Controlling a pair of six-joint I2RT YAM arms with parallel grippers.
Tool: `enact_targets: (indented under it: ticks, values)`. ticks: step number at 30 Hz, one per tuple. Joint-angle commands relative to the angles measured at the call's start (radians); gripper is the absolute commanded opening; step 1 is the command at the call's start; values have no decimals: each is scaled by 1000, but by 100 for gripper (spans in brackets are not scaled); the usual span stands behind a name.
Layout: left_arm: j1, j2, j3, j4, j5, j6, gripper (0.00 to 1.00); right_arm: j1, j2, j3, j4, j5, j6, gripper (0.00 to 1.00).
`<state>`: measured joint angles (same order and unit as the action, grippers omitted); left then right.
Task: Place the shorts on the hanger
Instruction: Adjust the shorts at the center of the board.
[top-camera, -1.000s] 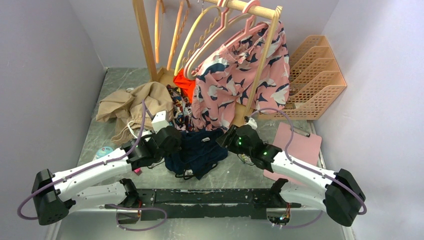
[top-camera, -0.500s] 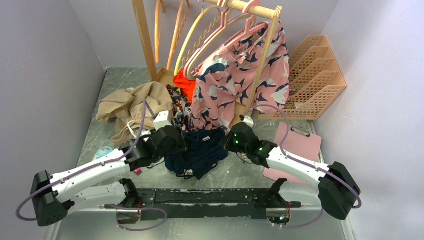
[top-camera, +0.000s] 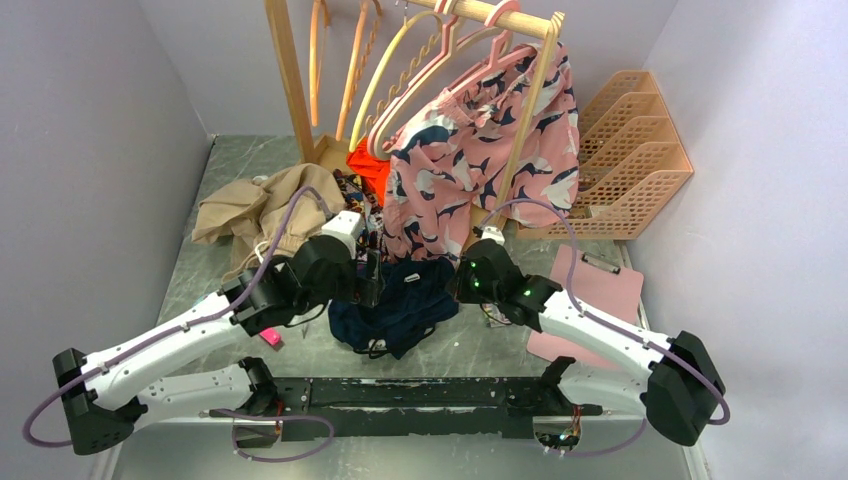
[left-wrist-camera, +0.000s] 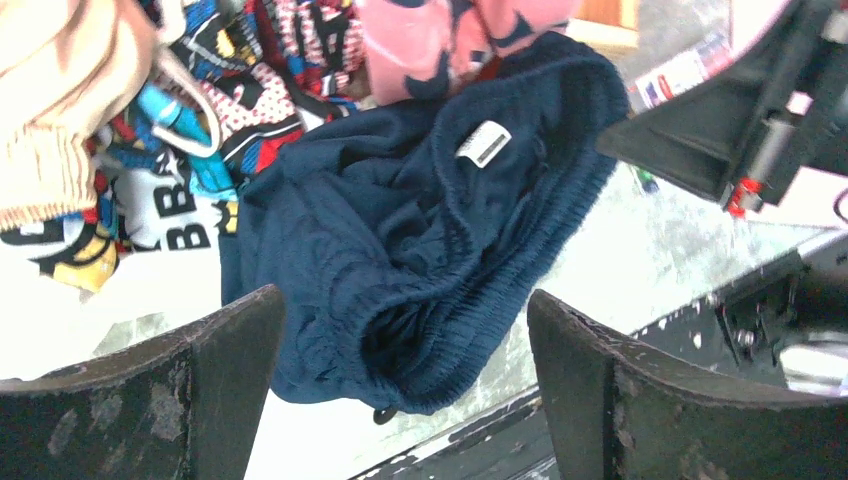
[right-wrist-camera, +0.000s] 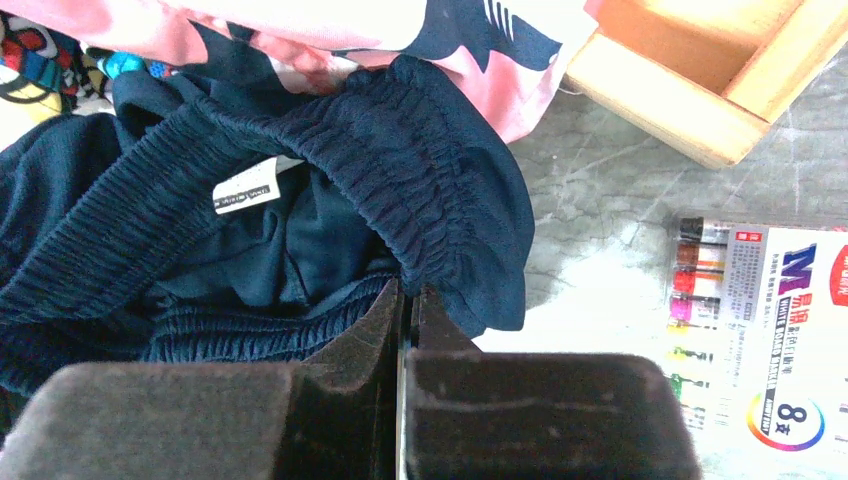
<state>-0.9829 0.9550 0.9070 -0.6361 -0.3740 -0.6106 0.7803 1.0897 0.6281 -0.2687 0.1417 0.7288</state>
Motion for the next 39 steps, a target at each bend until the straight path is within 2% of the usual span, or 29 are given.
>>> enact_targets:
  ticks: [1, 4, 7, 10, 15, 25, 32, 39]
  values:
    - [6, 0, 62, -40, 172, 223, 94, -15, -16, 30, -35, -23, -61, 0]
    - [5, 15, 73, -65, 261, 327, 93, -21, -19, 32, -38, -33, -77, 0]
    - [5, 44, 83, -111, 291, 375, 91, -24, -25, 34, -39, -43, -88, 0]
    - [6, 58, 97, -155, 261, 392, 90, -25, -32, 40, -51, -47, -107, 0]
    - [5, 44, 84, -139, 229, 430, 91, -25, -52, 47, -78, -44, -145, 0]
    - [9, 118, 92, -91, 166, 501, 89, -27, -119, 26, -92, -85, -196, 0]
    - [35, 183, 104, -70, 220, 536, 78, -26, -181, 30, -125, -118, -242, 0]
    - [59, 161, 94, -46, 243, 543, 69, -26, -240, 38, -178, -116, -272, 0]
